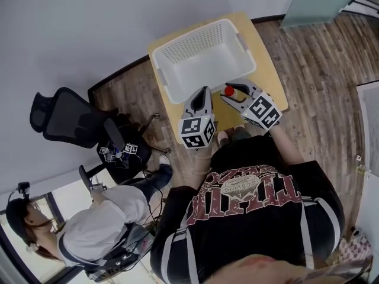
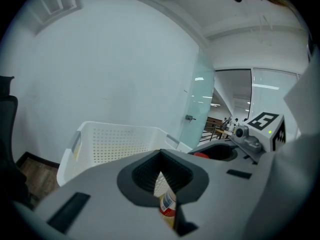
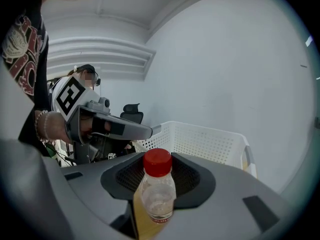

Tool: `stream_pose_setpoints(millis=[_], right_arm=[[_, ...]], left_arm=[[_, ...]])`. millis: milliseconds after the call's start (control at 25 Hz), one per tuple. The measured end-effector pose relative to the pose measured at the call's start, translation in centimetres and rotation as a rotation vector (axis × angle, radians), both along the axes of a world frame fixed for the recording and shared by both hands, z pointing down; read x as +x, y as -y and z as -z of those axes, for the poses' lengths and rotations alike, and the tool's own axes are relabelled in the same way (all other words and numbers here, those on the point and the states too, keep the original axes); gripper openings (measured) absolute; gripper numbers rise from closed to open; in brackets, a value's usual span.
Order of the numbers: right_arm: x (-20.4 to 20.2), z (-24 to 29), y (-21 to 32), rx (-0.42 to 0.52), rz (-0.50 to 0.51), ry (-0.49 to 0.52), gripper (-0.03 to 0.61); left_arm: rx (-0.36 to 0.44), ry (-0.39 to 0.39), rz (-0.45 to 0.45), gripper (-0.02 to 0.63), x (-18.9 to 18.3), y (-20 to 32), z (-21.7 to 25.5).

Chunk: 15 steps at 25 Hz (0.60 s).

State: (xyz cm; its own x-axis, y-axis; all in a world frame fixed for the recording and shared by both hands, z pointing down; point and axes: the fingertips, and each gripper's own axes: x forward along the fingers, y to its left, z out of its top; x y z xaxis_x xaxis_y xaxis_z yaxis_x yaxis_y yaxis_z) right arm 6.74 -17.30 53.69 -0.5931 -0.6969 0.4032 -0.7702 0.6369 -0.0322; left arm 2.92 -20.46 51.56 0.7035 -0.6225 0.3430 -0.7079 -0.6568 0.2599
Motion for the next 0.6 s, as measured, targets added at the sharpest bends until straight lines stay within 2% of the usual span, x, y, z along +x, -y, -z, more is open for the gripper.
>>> stream_pose_setpoints(millis=[600], right_arm=[[-1.0,-3.9,0.0,0.003,0.012,-0.017,0.164]], left_arm=[[-0.012,0.001,0.008,0.044,-0.6,0.4,-0.3]])
